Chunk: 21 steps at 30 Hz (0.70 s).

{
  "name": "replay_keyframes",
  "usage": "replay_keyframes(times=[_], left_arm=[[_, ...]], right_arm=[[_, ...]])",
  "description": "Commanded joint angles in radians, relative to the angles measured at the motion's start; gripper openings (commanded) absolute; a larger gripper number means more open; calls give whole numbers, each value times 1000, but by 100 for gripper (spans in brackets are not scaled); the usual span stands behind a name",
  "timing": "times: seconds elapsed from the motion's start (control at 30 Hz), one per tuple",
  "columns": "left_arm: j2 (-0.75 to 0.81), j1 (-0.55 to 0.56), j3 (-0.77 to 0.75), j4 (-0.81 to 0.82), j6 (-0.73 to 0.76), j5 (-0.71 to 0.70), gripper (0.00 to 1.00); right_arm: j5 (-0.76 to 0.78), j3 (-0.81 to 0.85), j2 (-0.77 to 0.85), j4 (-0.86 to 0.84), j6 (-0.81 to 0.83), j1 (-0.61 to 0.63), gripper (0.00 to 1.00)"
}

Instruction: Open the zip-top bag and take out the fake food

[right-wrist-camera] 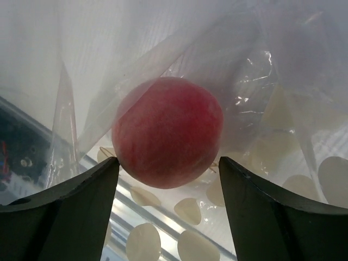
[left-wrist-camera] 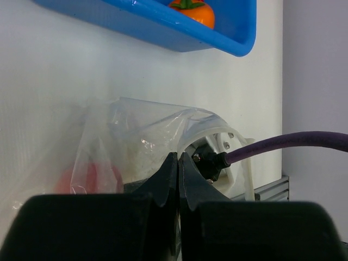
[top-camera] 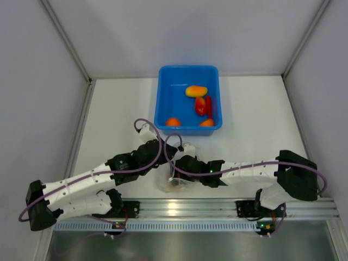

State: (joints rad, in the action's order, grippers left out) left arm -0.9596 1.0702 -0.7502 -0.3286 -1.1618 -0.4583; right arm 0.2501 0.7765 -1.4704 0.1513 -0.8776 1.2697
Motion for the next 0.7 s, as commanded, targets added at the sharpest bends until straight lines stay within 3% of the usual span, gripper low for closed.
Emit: replay_keyframes(times=[0.0,0.23,0.47,0.67], left_arm=[[24,4,23,53,-10,-5,0],[47,4,58,54,-26,-17,0],[35,4,57,54,-21,-6,0],[53,4,86,53,-32,-5,0]], right_arm=[[86,-10,38,-183,-31,19,76],[135,1,10,-234,-41,19,80],[173,107,-172,-176,-20,-12,92],[169,70,-228,-277,8,-29,83]])
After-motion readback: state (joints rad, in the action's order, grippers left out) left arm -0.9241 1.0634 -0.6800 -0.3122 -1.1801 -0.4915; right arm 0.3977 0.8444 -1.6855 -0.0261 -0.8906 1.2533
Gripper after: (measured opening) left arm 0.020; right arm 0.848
